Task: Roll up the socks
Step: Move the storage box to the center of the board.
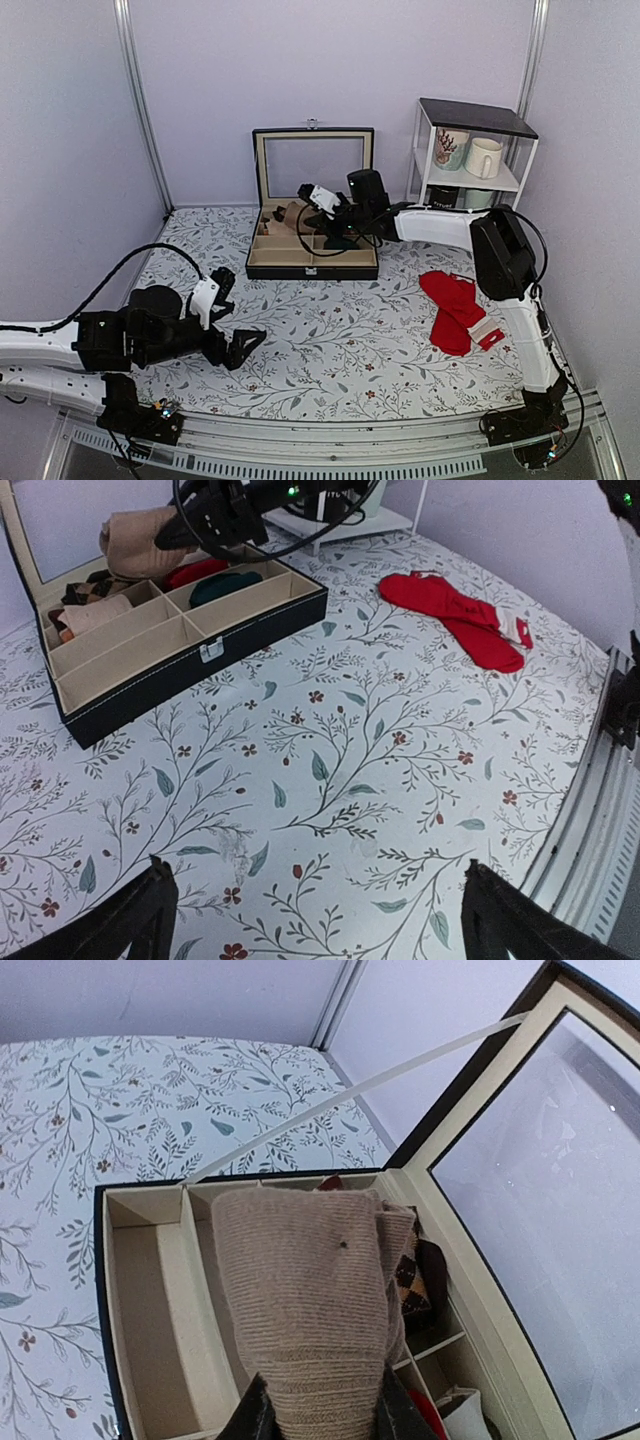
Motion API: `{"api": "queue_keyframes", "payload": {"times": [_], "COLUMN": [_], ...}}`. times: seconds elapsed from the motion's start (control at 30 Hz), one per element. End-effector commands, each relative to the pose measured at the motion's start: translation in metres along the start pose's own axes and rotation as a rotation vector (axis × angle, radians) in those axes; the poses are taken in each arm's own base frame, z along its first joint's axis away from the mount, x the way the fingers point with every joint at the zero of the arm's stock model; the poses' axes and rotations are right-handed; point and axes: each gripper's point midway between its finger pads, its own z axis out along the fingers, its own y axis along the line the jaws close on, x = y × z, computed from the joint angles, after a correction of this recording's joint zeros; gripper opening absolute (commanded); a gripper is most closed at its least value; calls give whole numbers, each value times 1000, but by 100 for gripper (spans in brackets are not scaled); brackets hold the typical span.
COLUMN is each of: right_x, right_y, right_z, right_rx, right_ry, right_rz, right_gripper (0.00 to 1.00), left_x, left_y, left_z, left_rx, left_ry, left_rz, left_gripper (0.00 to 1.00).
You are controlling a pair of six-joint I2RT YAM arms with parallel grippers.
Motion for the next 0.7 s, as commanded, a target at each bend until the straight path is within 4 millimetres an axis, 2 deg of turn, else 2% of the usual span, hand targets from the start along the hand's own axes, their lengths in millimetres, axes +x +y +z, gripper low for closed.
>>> {"api": "queue_keyframes", "payload": {"times": [0.0, 0.37, 0.47, 0.53, 0.67], "right_x": [23, 35, 44, 46, 44], "right_y": [18, 19, 23, 24, 12], "right_z": [23, 48, 54, 56, 50], "right_rx": [-62, -60, -58, -57, -13], "right_ry": [-11, -30, -15, -10, 21], "right_rz": [-132, -270, -312, -336, -301], "right_gripper": [2, 4, 4, 4, 3], "left_x": [3, -1, 1, 1, -1], "left_y": [13, 18, 19, 20, 19], "left_z": [-2, -7, -7, -6, -4], "left_rx": [-52, -71, -77, -79, -79], "left_ry": [10, -7, -4, -3, -3], "left_rz": [-25, -48, -48, -48, -39], "left_gripper": [99, 100, 100, 99, 99]}}
